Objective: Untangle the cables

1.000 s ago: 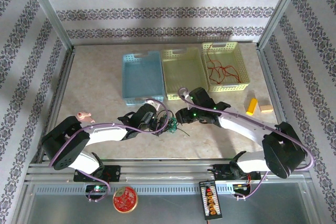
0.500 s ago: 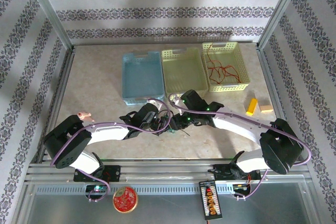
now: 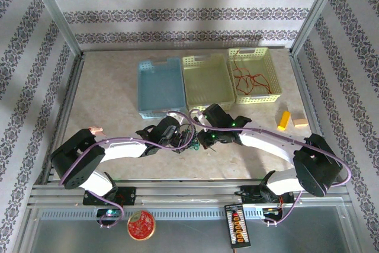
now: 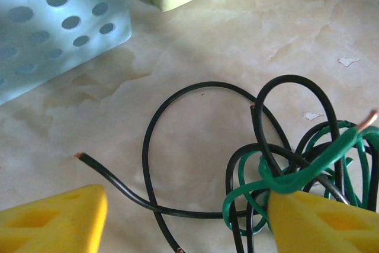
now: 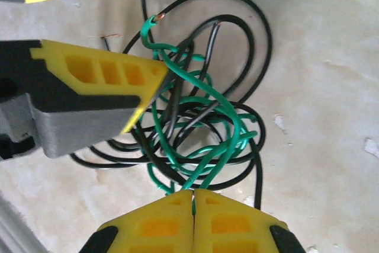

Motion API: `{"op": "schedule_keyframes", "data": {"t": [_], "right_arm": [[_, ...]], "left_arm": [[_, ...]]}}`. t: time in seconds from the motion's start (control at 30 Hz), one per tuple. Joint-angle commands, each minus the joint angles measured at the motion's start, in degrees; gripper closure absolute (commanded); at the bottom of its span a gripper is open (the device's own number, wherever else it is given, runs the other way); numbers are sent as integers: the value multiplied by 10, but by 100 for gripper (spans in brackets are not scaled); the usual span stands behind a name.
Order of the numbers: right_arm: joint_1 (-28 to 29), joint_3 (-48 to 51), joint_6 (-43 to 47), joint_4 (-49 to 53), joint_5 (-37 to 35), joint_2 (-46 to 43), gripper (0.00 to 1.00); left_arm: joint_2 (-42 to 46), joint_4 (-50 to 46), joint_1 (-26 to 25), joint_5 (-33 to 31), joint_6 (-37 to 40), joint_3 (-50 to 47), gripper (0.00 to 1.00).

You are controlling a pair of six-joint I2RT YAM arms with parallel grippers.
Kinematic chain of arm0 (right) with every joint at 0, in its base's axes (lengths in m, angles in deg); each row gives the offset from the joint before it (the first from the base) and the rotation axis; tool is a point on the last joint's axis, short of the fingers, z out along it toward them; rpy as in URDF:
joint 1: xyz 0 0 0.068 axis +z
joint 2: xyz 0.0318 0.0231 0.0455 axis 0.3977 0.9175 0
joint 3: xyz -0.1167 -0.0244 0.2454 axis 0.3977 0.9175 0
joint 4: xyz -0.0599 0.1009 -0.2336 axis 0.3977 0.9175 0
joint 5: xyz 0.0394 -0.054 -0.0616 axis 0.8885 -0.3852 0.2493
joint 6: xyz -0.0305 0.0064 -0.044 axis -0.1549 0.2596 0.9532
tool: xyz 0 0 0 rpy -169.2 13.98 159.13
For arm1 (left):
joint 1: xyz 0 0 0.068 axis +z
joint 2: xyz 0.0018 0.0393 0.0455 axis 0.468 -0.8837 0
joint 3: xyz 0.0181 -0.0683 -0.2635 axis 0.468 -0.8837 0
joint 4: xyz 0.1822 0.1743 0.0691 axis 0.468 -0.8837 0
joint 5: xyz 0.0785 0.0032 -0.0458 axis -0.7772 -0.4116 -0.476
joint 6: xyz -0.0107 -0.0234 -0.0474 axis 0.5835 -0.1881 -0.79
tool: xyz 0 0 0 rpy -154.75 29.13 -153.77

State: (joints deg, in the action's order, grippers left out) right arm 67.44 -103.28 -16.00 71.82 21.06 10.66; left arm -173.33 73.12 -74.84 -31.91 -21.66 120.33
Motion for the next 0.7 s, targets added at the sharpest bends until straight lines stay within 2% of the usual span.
{"op": "schedule_keyframes", "data": {"t": [0.0,0.17,0.3,0.67], "right_arm": [[-9,0,4,5,-44,-34,100],[-52,10,-18,-11,-45,-98,100],[-97,23,-45,-27,-46,-150,100],[-206,41,-103,-40,-144,-283,100]], "left_arm": [[-16,-11,-12,-2,8,13,41],[-51,-7,-12,-1,9,25,78],[-75,-13,-12,-8,7,36,99],[-80,-6,-12,-13,3,28,100]]}}
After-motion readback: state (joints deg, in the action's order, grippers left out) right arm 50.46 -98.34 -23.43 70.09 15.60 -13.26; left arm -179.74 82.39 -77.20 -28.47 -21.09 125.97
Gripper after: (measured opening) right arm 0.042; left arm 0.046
